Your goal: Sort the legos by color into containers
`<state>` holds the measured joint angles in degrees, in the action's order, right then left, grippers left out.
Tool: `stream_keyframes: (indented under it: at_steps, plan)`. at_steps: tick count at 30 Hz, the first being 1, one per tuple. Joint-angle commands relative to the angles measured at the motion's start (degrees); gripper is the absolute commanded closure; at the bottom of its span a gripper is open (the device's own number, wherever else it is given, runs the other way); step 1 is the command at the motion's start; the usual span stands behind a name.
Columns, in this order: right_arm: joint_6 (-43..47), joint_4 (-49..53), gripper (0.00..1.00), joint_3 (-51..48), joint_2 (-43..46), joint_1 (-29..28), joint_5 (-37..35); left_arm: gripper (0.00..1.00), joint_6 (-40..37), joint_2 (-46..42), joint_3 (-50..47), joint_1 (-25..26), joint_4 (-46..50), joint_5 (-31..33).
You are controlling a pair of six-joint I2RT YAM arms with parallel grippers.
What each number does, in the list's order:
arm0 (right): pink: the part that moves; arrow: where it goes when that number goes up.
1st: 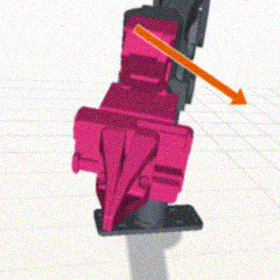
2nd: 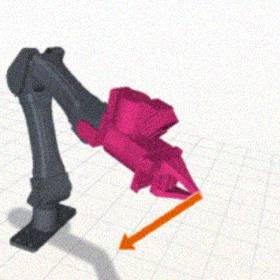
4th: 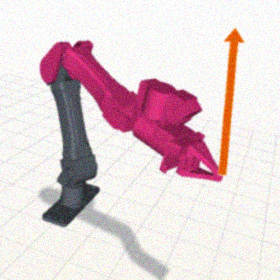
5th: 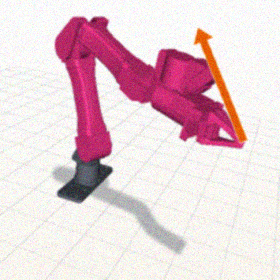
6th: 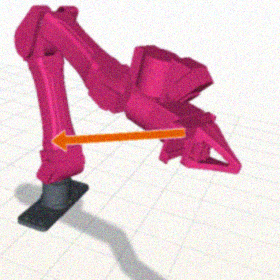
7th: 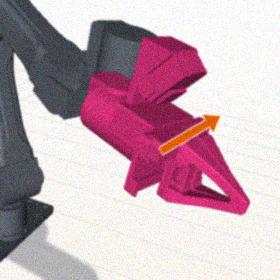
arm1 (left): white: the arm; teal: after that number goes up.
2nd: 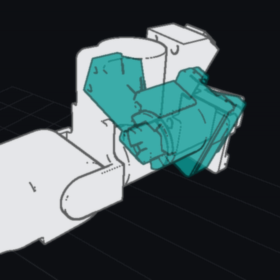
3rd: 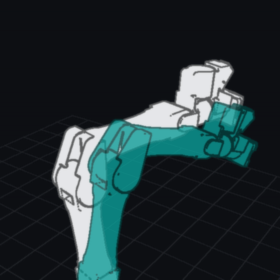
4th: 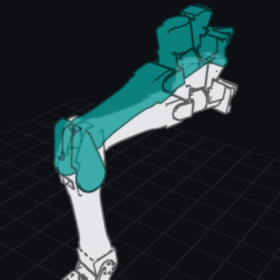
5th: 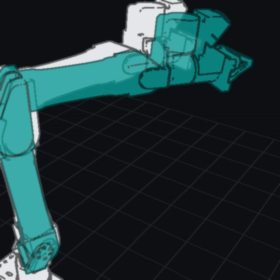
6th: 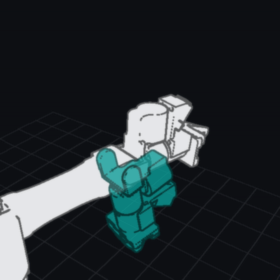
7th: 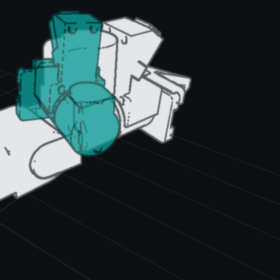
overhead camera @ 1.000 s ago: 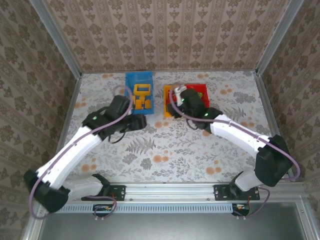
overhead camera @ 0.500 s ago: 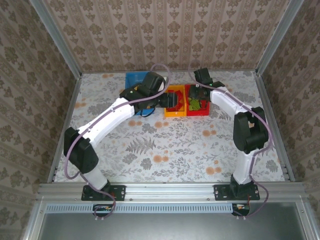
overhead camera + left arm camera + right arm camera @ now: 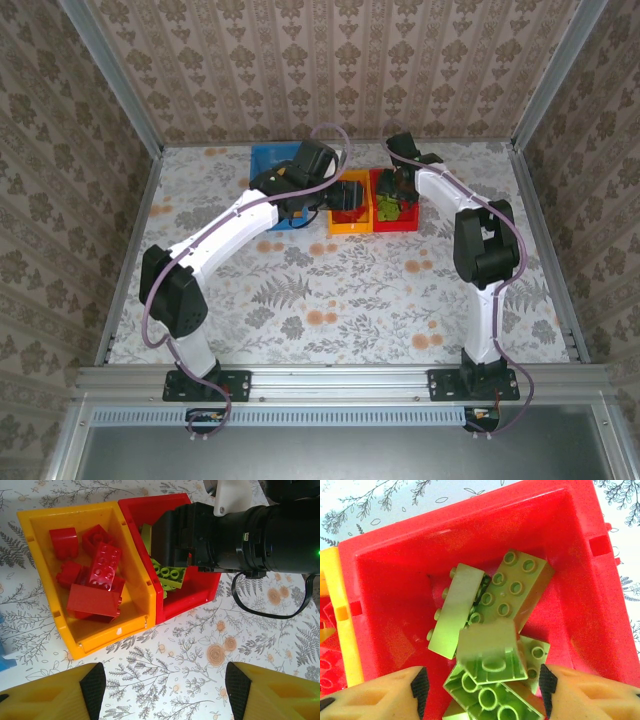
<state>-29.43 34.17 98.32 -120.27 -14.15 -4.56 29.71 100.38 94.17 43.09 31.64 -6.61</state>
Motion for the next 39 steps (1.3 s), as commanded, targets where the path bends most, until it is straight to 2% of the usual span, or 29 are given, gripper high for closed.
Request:
stream_keyframes:
  at_steps: [1,5,10,12,13,14,15,19,21,22,24,26,28,30,33,35,37,39]
  plan:
    - [-0.1,1.8,0.34,1.0,4.2,-0.7,-1.5,0.32,-1.0,-3.4,-0.2,-0.2,0.6,1.3]
    - [0.8,0.6,0.34,-2.5,11.5,-1.2,-3.2,0.31,1.0,-8.1,-4.2,-1.6,1.1,3.8]
    - [2.7,-2.7,0.32,-12.8,24.0,-1.2,-5.4,0.27,5.4,-16.9,-12.2,-5.9,3.1,6.6]
    - [4.0,-3.1,0.24,-17.5,29.4,-1.2,-5.3,0.22,7.0,-20.8,-15.8,-8.2,5.2,7.2]
    - [4.8,-3.1,0.01,-20.1,31.9,-1.2,-4.8,0.19,7.7,-22.9,-17.7,-9.9,6.6,7.8]
    - [5.6,-3.1,0.0,-22.7,34.7,-1.0,-3.7,0.04,8.1,-25.3,-19.7,-11.4,7.6,8.0]
    - [6.1,-3.1,0.0,-25.1,37.0,-0.9,-2.7,0.0,8.2,-27.3,-21.7,-12.9,7.9,7.4]
    - [6.9,-3.1,0.0,-35.4,48.9,-1.0,-0.9,0.0,6.5,-35.7,-29.5,-20.0,8.7,4.6]
    - [7.3,-3.1,0.0,-39.3,54.3,-1.0,-3.2,0.0,4.7,-38.4,-31.4,-21.1,11.2,9.6]
    - [6.3,-3.1,0.0,-41.8,57.5,-1.0,-7.7,0.0,4.0,-39.5,-32.3,-21.3,12.7,13.8]
    - [7.1,-7.5,0.0,-47.0,62.1,-0.9,-15.5,0.0,5.4,-40.5,-33.7,-21.3,15.7,24.3]
    - [10.6,-12.0,0.0,-51.8,65.2,-0.5,-21.5,0.0,9.5,-40.3,-35.6,-21.4,17.6,37.7]
    - [15.1,-16.7,0.0,-55.7,66.3,0.7,-24.9,0.0,7.3,-40.8,-39.3,-22.0,13.3,43.7]
    - [18.3,-20.1,0.0,-58.3,65.4,2.0,-26.3,0.0,-4.7,-41.5,-47.3,-22.2,-1.8,46.0]
    - [22.9,-28.4,0.0,-63.2,61.4,3.4,-25.1,0.0,-17.6,-40.1,-56.3,-22.9,-20.1,48.6]
    - [24.8,-35.1,0.0,-65.9,57.3,3.5,-24.6,0.0,-22.8,-36.1,-59.0,-25.3,-28.3,45.7]
    - [25.0,-41.3,0.0,-68.1,54.0,3.9,-23.9,0.0,-23.4,-32.1,-59.9,-28.9,-32.8,39.7]
    - [25.0,-49.0,0.0,-70.5,51.1,4.6,-22.4,0.0,-24.1,-27.9,-60.7,-31.1,-37.7,37.0]
